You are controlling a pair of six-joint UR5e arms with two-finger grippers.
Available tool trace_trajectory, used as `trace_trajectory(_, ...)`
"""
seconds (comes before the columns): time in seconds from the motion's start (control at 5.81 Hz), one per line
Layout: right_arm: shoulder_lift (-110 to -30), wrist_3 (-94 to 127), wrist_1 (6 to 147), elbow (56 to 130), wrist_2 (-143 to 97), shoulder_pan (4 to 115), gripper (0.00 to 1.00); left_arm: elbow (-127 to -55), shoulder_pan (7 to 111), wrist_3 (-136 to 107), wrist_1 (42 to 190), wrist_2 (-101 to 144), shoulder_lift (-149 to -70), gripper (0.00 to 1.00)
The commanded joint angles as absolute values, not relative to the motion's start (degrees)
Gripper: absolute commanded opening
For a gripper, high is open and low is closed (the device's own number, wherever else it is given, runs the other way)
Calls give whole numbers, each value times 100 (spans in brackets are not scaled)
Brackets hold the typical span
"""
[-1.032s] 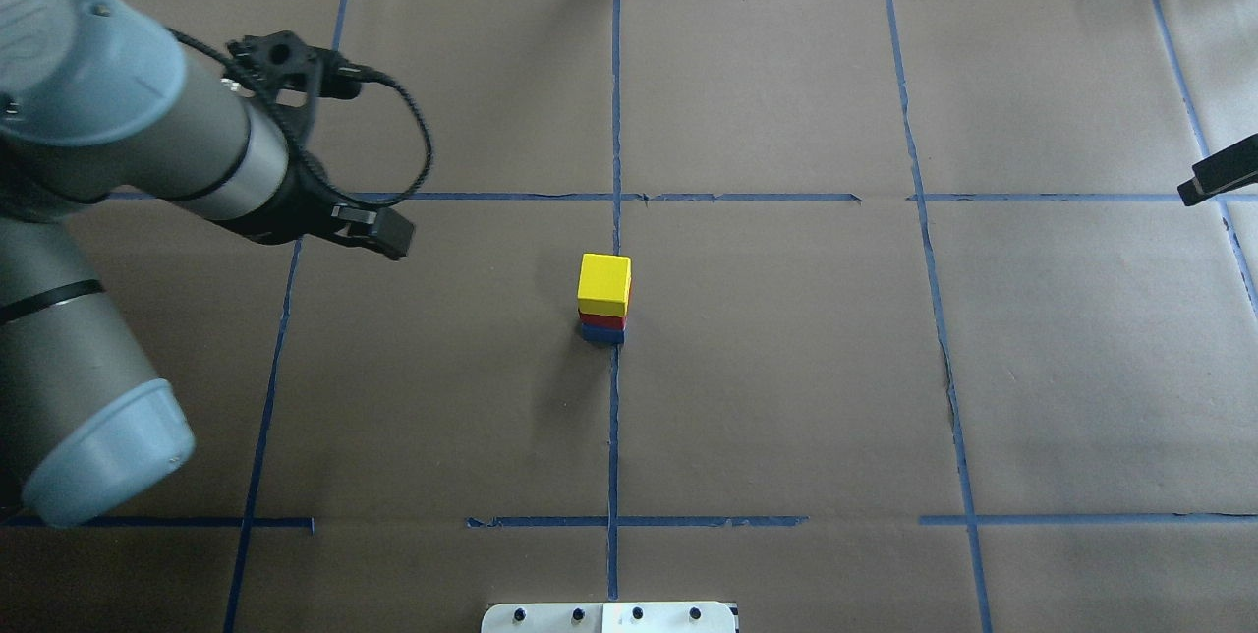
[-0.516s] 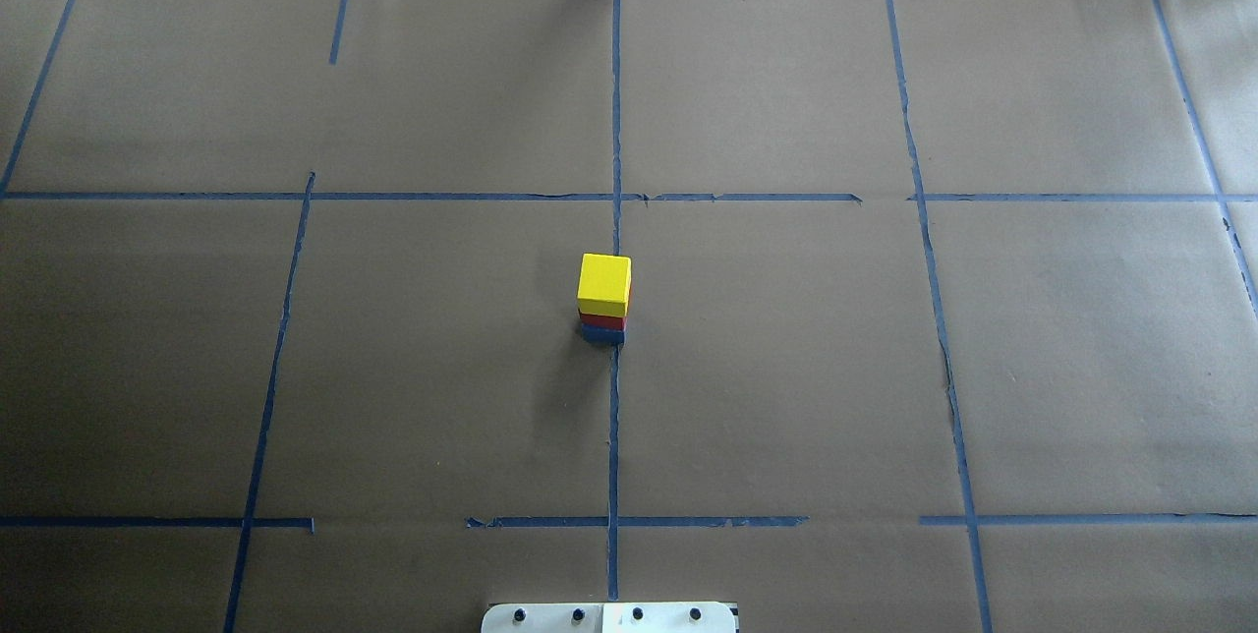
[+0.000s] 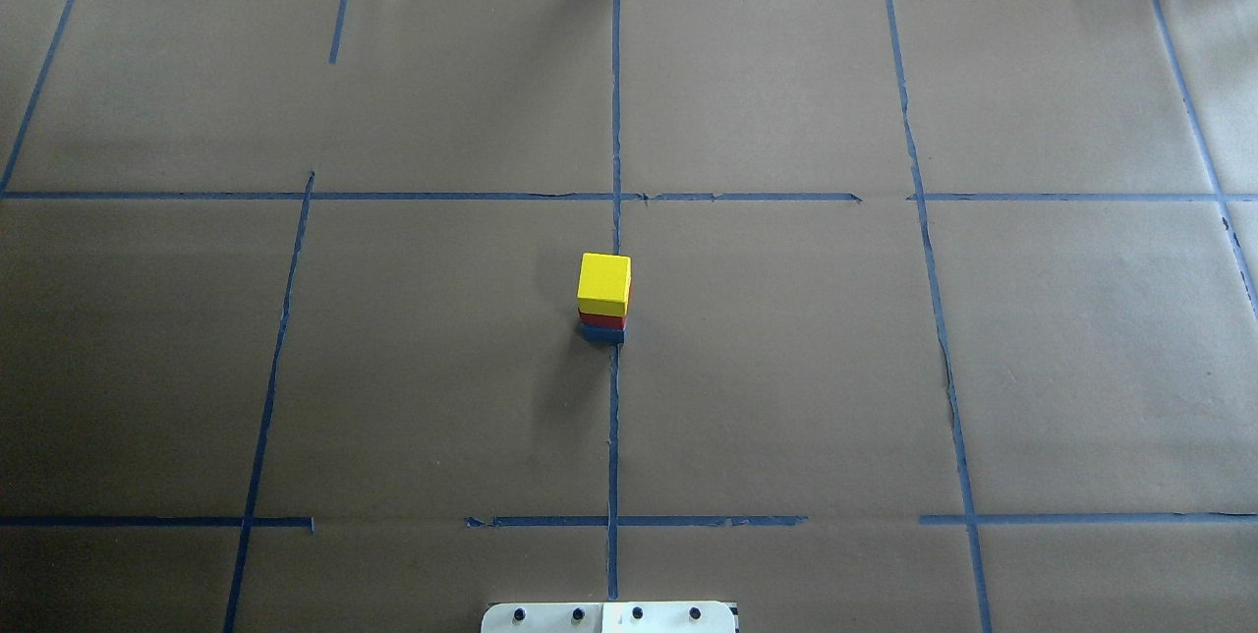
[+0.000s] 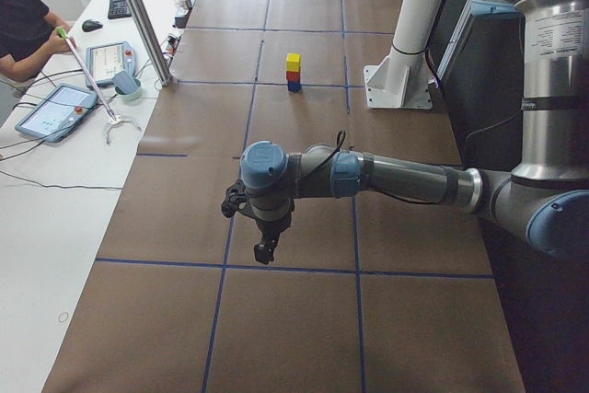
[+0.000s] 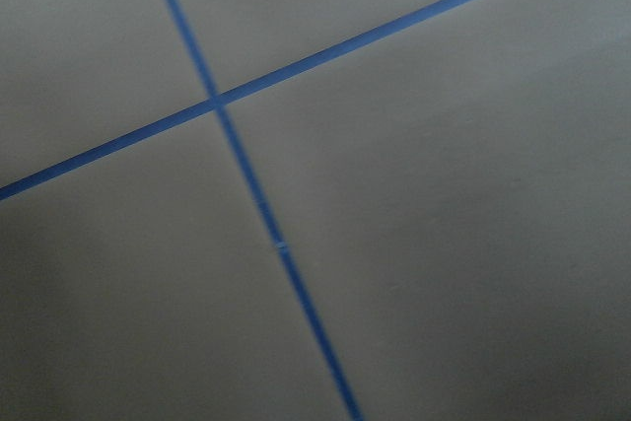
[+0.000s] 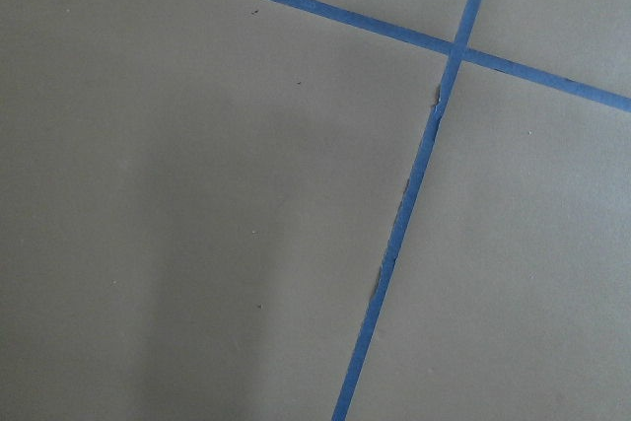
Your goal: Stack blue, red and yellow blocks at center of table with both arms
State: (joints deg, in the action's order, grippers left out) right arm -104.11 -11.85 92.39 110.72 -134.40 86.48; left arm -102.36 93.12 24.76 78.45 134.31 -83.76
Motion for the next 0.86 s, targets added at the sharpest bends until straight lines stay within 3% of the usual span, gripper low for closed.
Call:
trace_trajectory(0.0, -10424, -1187, 9237, 11179, -13456, 8657, 100, -9766, 9439, 2279, 7814, 13517, -8271, 100)
trace_trajectory(0.69, -10441, -1108, 9290, 11109, -13429, 8657, 100, -10185, 9404, 1257, 8110, 13605, -8200, 100)
